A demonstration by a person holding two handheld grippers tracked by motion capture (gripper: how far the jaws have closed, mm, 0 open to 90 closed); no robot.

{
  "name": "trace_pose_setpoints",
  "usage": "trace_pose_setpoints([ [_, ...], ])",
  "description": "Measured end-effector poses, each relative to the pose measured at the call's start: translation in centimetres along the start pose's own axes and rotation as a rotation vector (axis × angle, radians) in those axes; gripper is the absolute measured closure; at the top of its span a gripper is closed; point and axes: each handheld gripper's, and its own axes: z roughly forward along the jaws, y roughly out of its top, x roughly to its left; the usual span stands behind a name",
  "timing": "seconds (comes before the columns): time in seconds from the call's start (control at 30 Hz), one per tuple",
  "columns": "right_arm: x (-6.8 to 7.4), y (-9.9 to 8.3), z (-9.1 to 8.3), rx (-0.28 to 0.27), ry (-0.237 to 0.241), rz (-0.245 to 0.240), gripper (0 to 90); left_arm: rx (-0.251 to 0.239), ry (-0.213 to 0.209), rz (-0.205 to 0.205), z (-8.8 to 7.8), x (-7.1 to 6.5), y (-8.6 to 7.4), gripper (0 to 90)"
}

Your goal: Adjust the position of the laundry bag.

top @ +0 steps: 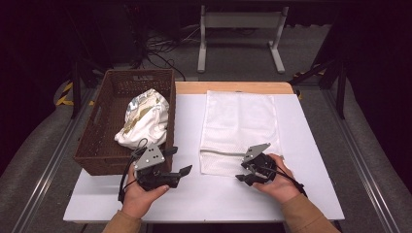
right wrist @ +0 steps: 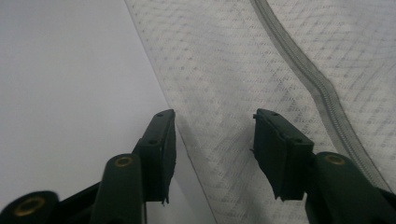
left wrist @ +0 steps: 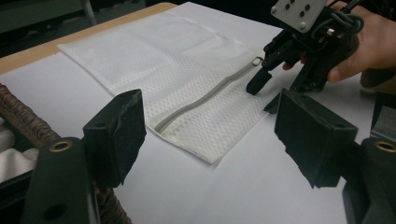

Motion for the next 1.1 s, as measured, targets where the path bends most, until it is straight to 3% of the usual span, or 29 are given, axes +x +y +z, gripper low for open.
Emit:
trace_pose_setpoints([
  [0.37, -0.6, 0.2, 0.2, -0.015, -0.015, 0.01, 89.6, 0.005, 0.005, -0.004, 0.0, 0.0, -0.2, 25.4],
  [0.57, -0.2, 0.3, -0.3, -0.017, -0.031, -0.001, 90.0, 0.008, 0.001, -0.005, 0.0, 0.0, -0.2, 25.4],
  [0.83, 0.9, -0.4, -3.0, -0.018, 0.032, -0.01, 90.0, 0.001, -0.017, 0.002, 0.5, 0.1, 0.3, 25.4],
  [1.1, 2.0, -1.3, -3.8, 0.003, 0.069, -0.015, 90.0, 0.004, -0.041, 0.012, 1.2, -0.1, 0.9, 25.4],
])
